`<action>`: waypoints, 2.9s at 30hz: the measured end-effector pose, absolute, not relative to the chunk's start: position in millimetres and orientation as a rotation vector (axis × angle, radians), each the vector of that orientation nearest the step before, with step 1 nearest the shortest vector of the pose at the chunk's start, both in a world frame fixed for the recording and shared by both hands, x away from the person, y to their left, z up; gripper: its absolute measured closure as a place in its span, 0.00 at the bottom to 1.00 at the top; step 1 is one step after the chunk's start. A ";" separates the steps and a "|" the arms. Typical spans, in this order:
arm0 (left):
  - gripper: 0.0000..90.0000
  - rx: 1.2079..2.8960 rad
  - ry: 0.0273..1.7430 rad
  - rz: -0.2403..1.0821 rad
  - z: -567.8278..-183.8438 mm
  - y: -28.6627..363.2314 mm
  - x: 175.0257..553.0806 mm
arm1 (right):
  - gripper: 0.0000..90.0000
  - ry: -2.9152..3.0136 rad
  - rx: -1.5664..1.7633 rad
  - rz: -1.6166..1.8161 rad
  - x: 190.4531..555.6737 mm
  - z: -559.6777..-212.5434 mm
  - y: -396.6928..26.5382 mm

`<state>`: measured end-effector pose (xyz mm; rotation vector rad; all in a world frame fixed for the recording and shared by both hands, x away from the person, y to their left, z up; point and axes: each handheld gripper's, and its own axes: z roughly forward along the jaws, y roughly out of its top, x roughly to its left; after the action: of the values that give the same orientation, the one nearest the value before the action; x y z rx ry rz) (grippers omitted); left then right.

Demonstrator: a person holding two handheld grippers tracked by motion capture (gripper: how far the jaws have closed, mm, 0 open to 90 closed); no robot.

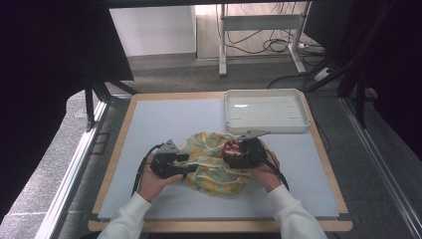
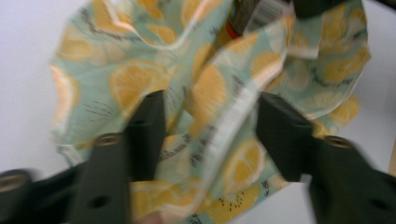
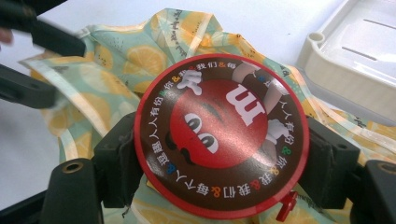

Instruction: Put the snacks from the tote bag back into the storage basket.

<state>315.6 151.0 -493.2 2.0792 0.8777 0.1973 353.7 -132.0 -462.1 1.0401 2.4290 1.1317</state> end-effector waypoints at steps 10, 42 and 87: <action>1.00 2.131 0.876 0.145 -497.2 151.6 315.9 | 0.28 2.412 1.055 1.149 355.2 -459.0 -136.4; 0.34 2.104 0.865 0.166 -502.1 162.9 299.7 | 0.28 2.333 1.095 1.208 364.6 -439.5 -154.9; 0.17 2.079 0.863 0.168 -498.6 176.7 296.8 | 0.28 2.305 1.142 1.155 441.7 -401.5 -156.0</action>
<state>296.8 176.7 -498.6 2.0788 0.8626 0.1677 441.7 -156.0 -401.5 1.1415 2.3054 1.1548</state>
